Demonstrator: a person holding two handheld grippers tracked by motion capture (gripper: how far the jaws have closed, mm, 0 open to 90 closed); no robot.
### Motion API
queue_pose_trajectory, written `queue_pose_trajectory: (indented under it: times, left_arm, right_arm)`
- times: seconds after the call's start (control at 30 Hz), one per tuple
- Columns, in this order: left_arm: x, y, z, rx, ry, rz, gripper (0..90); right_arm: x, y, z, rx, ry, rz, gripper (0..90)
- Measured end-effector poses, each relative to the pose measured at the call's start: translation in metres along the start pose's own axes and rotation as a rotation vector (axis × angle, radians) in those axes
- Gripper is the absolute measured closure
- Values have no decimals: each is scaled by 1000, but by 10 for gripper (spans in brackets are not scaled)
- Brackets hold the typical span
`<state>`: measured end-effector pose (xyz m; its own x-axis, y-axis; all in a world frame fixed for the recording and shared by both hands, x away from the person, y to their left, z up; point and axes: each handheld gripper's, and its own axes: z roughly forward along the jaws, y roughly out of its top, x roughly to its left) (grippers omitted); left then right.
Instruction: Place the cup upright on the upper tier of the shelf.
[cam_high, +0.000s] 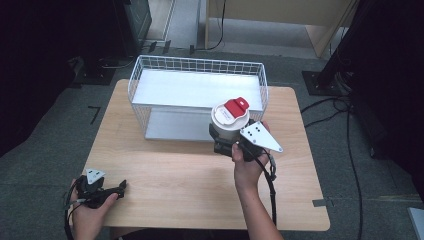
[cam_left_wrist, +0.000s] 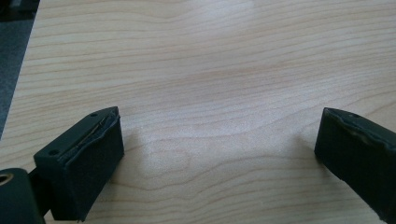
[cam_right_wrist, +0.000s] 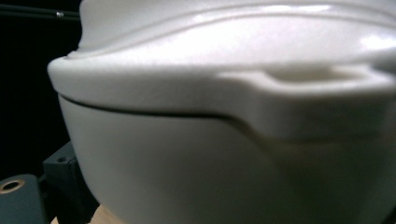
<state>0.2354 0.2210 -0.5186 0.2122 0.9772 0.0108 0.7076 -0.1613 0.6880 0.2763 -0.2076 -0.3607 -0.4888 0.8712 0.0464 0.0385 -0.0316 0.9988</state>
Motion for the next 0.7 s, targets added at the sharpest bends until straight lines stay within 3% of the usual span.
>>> queue_pose_trajectory:
  times: [0.4, 0.7]
  left_arm:
    - [0, 0, 0, 0, 0, 0, 16]
    - [0, 0, 0, -3, 0, -1, 16]
  right_arm:
    - [1, 27, 26, -45, -13, -7, 56]
    - [-6, 42, 50, -63, -21, 22, 56]
